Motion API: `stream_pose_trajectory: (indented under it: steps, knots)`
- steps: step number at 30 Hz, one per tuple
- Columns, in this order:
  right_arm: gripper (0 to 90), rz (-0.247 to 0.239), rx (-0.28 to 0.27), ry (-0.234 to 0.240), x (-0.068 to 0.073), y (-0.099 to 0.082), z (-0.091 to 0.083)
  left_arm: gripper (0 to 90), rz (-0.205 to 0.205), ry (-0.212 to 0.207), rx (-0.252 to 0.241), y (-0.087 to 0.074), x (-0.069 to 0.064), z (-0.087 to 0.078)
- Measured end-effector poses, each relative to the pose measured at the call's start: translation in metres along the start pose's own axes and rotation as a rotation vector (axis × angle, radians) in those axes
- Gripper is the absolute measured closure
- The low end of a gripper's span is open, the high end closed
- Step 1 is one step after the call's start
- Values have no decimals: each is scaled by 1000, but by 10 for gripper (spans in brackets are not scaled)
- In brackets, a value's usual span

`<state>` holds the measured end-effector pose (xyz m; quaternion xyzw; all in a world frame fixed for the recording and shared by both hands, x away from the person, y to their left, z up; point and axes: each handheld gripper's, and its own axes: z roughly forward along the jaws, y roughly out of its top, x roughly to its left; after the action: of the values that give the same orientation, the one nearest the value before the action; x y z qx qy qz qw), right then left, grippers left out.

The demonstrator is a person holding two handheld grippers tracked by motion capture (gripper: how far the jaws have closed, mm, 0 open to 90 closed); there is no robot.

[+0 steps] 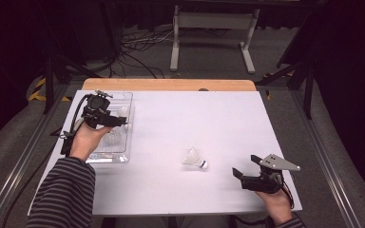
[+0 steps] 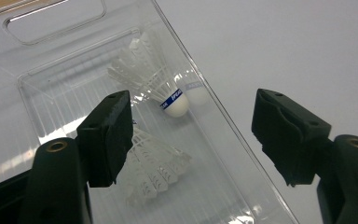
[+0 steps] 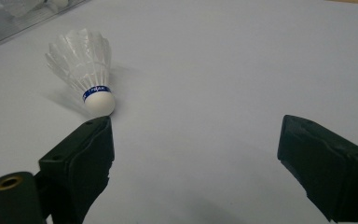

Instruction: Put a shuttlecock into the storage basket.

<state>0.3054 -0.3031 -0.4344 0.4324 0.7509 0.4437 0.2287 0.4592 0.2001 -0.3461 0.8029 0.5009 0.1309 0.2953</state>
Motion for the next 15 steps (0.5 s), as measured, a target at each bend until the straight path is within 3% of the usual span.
stream_pose_trajectory:
  steps: [15]
  knots:
    - [111,-3,3,3,0,0,0,299,-4,-19,-22,-11,3,-6]
